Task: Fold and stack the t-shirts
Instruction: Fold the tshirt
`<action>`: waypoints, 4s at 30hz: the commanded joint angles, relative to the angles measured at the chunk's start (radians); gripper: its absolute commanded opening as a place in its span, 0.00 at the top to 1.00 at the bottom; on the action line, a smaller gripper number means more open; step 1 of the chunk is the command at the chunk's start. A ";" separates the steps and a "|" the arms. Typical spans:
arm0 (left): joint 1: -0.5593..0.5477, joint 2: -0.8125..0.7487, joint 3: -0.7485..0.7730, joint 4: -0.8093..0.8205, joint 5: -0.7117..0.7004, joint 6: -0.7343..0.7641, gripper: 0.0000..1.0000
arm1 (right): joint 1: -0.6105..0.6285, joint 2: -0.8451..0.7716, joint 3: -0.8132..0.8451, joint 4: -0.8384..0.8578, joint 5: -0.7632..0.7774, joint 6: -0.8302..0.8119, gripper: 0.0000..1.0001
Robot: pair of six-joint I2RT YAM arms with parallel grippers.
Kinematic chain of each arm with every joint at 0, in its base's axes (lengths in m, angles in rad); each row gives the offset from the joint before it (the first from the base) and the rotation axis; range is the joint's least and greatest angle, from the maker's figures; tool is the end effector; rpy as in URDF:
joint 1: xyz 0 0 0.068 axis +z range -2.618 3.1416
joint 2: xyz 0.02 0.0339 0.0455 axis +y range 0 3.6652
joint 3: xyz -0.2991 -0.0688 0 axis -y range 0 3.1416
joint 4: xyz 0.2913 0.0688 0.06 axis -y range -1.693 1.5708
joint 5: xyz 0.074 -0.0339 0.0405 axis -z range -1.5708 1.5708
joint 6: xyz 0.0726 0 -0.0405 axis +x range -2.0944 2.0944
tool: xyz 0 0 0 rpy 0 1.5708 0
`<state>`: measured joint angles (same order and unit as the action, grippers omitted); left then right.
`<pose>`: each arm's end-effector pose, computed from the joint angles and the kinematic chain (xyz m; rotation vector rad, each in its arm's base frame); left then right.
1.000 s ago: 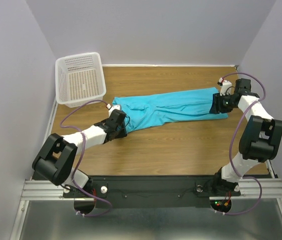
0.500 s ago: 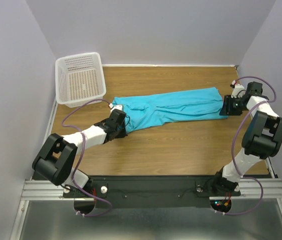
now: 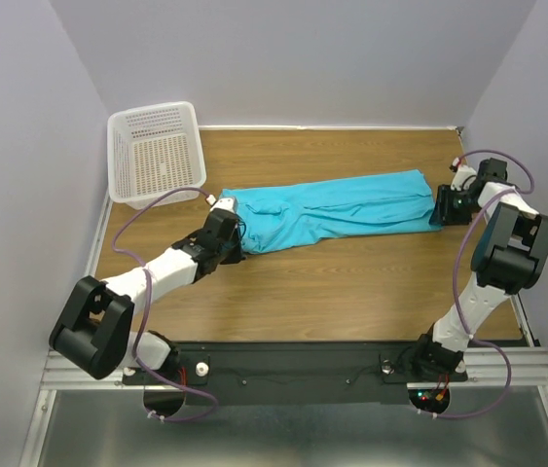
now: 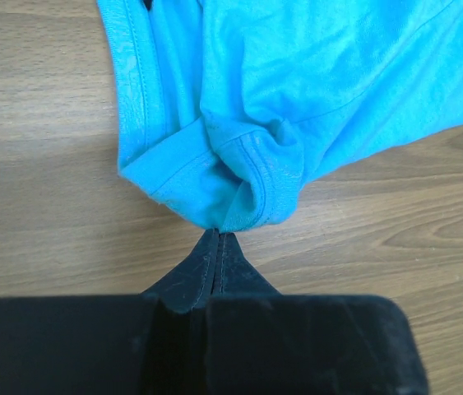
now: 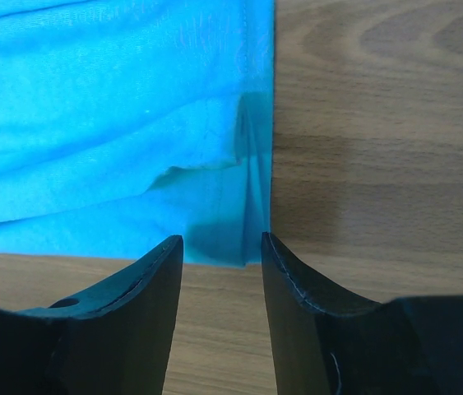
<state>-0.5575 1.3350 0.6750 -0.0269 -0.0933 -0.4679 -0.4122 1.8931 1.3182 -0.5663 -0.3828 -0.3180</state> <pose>0.2837 -0.1689 0.1804 0.0521 2.2917 -0.4387 0.4238 -0.1557 0.1607 0.0126 2.5980 0.2676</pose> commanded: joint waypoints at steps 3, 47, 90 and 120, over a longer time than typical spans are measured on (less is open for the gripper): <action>0.019 -0.036 -0.020 0.005 0.027 0.021 1.00 | -0.007 0.021 0.047 0.032 0.033 0.019 0.51; 0.137 -0.252 -0.138 0.114 0.326 -0.005 0.96 | -0.079 -0.115 0.035 0.028 -0.004 -0.079 0.53; 0.142 -0.280 -0.169 0.134 0.331 -0.012 0.96 | 0.087 0.322 0.592 -0.053 -0.028 0.133 0.82; 0.145 -0.258 -0.164 0.160 0.360 -0.011 0.95 | 0.222 0.055 0.095 -0.245 -0.292 -0.342 0.87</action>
<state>-0.4171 1.0836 0.5163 0.0868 0.2546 -0.4870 -0.2115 1.9434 1.3972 -0.7868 -0.6662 -0.6331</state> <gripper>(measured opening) 0.049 0.133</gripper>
